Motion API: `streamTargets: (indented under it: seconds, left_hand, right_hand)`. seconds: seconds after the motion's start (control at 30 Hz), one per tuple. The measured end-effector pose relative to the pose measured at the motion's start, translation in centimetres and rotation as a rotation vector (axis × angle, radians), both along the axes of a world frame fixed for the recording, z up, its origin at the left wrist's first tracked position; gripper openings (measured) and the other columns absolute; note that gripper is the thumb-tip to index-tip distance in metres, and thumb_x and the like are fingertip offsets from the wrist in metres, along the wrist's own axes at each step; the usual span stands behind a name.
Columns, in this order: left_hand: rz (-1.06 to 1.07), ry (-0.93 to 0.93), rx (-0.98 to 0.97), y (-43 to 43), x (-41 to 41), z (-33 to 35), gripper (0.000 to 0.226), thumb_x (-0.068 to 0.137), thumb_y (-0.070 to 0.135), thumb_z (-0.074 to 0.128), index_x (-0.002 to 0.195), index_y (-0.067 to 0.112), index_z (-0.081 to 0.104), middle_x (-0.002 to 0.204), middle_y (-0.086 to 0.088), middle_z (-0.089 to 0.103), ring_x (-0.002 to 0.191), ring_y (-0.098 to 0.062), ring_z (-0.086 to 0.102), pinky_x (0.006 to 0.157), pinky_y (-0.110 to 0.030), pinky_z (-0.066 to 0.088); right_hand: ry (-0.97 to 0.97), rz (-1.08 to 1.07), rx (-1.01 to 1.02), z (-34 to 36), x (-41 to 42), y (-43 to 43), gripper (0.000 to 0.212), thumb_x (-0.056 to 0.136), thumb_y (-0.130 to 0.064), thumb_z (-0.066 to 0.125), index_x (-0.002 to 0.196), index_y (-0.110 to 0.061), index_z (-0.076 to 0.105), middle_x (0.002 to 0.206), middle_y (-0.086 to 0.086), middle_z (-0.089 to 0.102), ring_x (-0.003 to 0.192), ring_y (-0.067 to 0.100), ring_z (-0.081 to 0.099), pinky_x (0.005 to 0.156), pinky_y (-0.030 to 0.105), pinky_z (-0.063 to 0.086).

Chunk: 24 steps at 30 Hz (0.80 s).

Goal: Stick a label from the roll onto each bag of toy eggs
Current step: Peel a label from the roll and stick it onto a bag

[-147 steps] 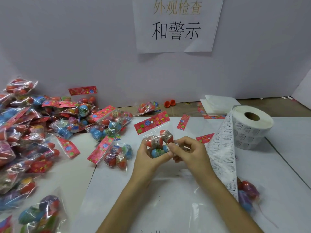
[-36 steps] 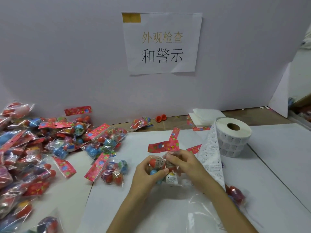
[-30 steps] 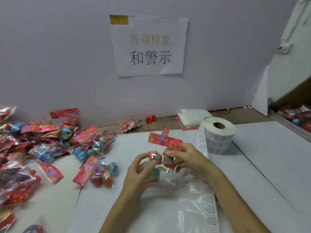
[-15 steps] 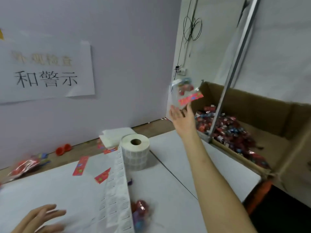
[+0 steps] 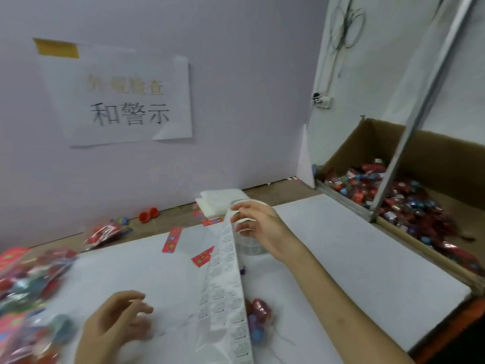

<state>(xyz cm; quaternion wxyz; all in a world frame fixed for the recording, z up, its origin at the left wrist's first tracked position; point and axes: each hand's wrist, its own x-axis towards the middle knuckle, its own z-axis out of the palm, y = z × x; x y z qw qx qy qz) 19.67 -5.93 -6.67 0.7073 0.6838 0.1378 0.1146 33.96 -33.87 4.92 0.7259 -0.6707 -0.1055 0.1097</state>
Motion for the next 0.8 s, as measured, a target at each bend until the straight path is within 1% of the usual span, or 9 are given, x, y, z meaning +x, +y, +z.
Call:
streamTargets:
  seconds: [0.1,0.17,0.23,0.33,0.43,0.53,0.63,0.7,0.8]
  left_hand:
    - [0.04,-0.064,0.206,0.5,-0.5,-0.3,0.015,0.096,-0.007,0.061,0.093,0.004,0.07,0.076,-0.018,0.074,0.056,-0.032,0.066,0.048,-0.03,0.054]
    - [0.036,-0.076,0.288,0.6,-0.6,-0.6,0.017,0.097,-0.005,0.062,0.091,0.009,0.07,0.073,-0.012,0.074,0.053,-0.026,0.066,0.047,-0.029,0.051]
    - [0.052,-0.076,0.315,0.7,-0.5,-0.9,0.019,0.098,-0.003,0.061,0.09,0.012,0.07,0.073,-0.011,0.074,0.053,-0.025,0.066,0.048,-0.031,0.052]
    - [0.075,-0.085,0.311,0.6,-0.5,-0.8,0.021,0.097,-0.004,0.059,0.088,0.012,0.069,0.071,-0.01,0.072,0.05,-0.022,0.063,0.047,-0.028,0.05]
    - [0.088,-0.077,0.299,0.6,-0.5,-0.9,0.021,0.097,-0.001,0.06,0.087,0.015,0.068,0.067,-0.008,0.07,0.046,-0.018,0.059,0.044,-0.025,0.045]
    - [0.115,-0.07,0.322,0.5,-0.4,-0.8,0.022,0.095,0.002,0.06,0.085,0.02,0.067,0.061,-0.003,0.067,0.048,-0.015,0.059,0.048,-0.021,0.044]
    - [0.134,-0.08,0.324,0.6,-0.4,-0.8,0.024,0.094,0.004,0.062,0.082,0.024,0.067,0.057,-0.002,0.062,0.052,-0.014,0.059,0.053,-0.022,0.043]
    - [0.147,-0.081,0.305,0.7,-0.2,-0.8,0.026,0.094,0.004,0.063,0.079,0.026,0.067,0.056,-0.006,0.058,0.05,-0.013,0.054,0.053,-0.023,0.041]
    - [0.163,-0.083,0.263,0.7,0.1,-0.9,0.029,0.092,0.005,0.063,0.079,0.03,0.067,0.056,-0.011,0.053,0.052,-0.013,0.049,0.054,-0.025,0.039]
  right_hand:
    - [-0.083,0.189,-0.171,-0.9,-1.3,5.0,0.017,0.101,-0.01,0.056,0.1,-0.015,0.071,0.087,0.002,0.074,0.073,0.018,0.068,0.069,0.025,0.052]
    - [-0.137,0.261,-0.272,-1.8,-1.5,8.2,0.013,0.098,-0.01,0.06,0.1,-0.017,0.071,0.087,-0.004,0.074,0.075,0.014,0.07,0.067,0.024,0.052]
    - [-0.204,0.259,-0.403,-2.9,-1.1,11.0,0.012,0.095,-0.015,0.066,0.104,-0.021,0.071,0.096,-0.005,0.073,0.084,0.012,0.069,0.068,0.022,0.05]
    - [-0.327,0.229,-0.622,-4.2,0.3,14.5,0.035,0.091,-0.027,0.073,0.125,-0.025,0.064,0.119,-0.004,0.065,0.102,0.013,0.064,0.078,0.022,0.051]
    - [-0.446,0.305,-0.786,-5.0,1.6,18.0,0.059,0.091,-0.034,0.073,0.143,-0.025,0.048,0.143,-0.002,0.049,0.12,0.019,0.056,0.096,0.036,0.052]
    - [-0.585,0.367,-0.953,-5.8,2.8,21.9,0.072,0.091,-0.036,0.072,0.152,-0.022,0.036,0.151,0.004,0.04,0.13,0.025,0.048,0.102,0.041,0.046]
    - [-0.701,0.32,-1.096,-6.9,3.8,25.5,0.079,0.091,-0.038,0.071,0.156,-0.018,0.029,0.155,0.008,0.038,0.136,0.031,0.044,0.111,0.05,0.038]
    - [-0.715,0.25,-1.103,-7.7,4.7,27.5,0.078,0.091,-0.034,0.07,0.155,-0.016,0.03,0.155,0.008,0.038,0.137,0.031,0.044,0.112,0.048,0.036]
    - [-0.616,0.179,-0.927,-8.8,6.3,29.4,0.067,0.089,-0.018,0.07,0.149,-0.01,0.041,0.144,0.013,0.049,0.13,0.031,0.049,0.1,0.032,0.037]
